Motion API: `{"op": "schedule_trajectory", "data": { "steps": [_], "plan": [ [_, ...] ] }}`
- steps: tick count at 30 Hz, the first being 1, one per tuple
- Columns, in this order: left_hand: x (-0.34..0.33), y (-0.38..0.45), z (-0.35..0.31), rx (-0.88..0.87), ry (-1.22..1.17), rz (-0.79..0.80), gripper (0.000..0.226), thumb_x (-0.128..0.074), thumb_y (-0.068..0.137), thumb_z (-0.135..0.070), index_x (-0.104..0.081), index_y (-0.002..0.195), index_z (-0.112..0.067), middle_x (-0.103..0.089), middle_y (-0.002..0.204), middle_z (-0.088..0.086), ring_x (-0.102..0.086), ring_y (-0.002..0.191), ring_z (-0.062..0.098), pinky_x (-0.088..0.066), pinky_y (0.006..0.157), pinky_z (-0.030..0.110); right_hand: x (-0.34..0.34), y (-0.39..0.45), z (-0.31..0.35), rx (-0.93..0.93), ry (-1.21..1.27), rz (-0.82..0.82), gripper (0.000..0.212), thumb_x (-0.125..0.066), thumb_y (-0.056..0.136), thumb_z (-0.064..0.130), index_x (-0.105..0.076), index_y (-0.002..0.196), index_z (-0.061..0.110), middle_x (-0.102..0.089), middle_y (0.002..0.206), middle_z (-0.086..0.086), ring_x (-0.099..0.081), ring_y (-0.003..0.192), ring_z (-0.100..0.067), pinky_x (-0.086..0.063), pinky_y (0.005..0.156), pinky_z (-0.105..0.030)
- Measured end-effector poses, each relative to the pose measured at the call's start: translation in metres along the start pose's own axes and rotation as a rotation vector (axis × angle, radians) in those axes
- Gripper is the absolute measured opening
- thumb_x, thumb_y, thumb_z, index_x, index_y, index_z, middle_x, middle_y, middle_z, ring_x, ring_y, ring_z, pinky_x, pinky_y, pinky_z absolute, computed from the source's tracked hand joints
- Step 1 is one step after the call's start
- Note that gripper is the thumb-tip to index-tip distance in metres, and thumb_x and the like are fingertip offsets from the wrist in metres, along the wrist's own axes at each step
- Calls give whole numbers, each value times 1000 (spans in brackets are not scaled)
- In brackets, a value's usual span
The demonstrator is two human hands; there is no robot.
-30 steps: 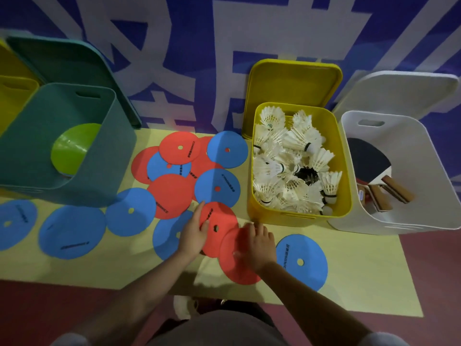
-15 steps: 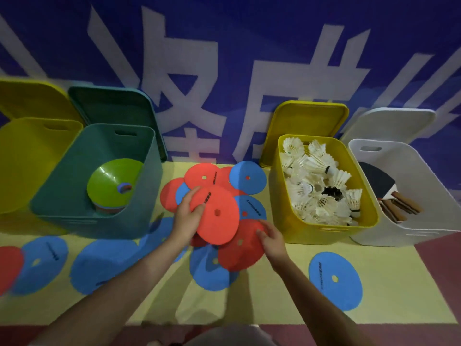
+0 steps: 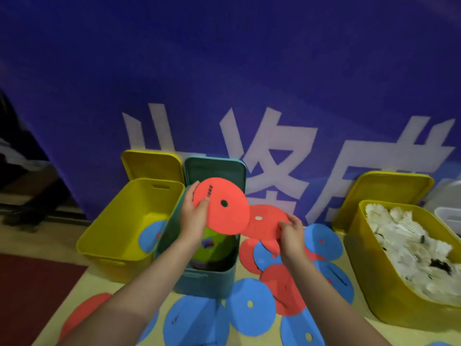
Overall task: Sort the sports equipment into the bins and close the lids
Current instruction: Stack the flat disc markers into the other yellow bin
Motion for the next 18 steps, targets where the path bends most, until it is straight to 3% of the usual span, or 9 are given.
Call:
{"op": "schedule_trajectory", "data": {
  "steps": [5,7,9,11,14,18],
  "plan": [
    [51,39,-14,31,-79,-181,48,-53,92,-2,-48,136,-19,-56,124,1,-55,111,18,-46,99,37,-79,14,24,-8,-1,119,34,-44,89,0,-51,120,12,-58,95,-11,-52,72,-16,-43,59,-28],
    [72,50,-15,44,-78,-229,47,-53,92,-2,-48,135,-19,-55,123,0,-55,112,19,-46,100,39,-107,17,30,-10,-20,182,39,-43,90,0,-48,126,16,-57,97,-11,-52,75,-18,-45,63,-31],
    [95,63,-17,54,-89,-272,47,-52,91,0,-48,135,-18,-55,127,3,-55,111,21,-46,99,40,-137,22,32,-3,-67,263,46,-43,90,1,-45,134,13,-57,112,-15,-53,85,-21,-45,72,-34],
    [118,73,-15,97,-146,-321,47,-50,92,2,-47,136,-16,-56,127,7,-55,107,23,-50,89,38,-163,24,34,0,-103,324,50,-44,89,0,-43,138,12,-55,120,-15,-52,80,-18,-46,65,-27],
    [152,84,-3,183,-240,-352,48,-47,93,2,-44,138,-16,-56,122,7,-54,100,23,-47,66,30,-195,20,31,-62,-68,378,51,-42,90,-3,-43,138,15,-53,113,-16,-50,70,-15,-45,44,-18],
    [196,103,27,252,-231,-369,50,-48,92,-2,-44,139,-17,-56,131,12,-55,99,26,-45,64,29,-225,7,8,-135,-52,421,53,-43,91,-2,-37,143,8,-53,124,-18,-54,89,-23,-48,64,-30]
  ]
}}
Point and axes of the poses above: each hand's wrist, its own y-axis towards the middle knuckle, its own x-axis out of the back of the hand, z = x × y, the point moved 10 cm from there along y, towards the middle knuckle
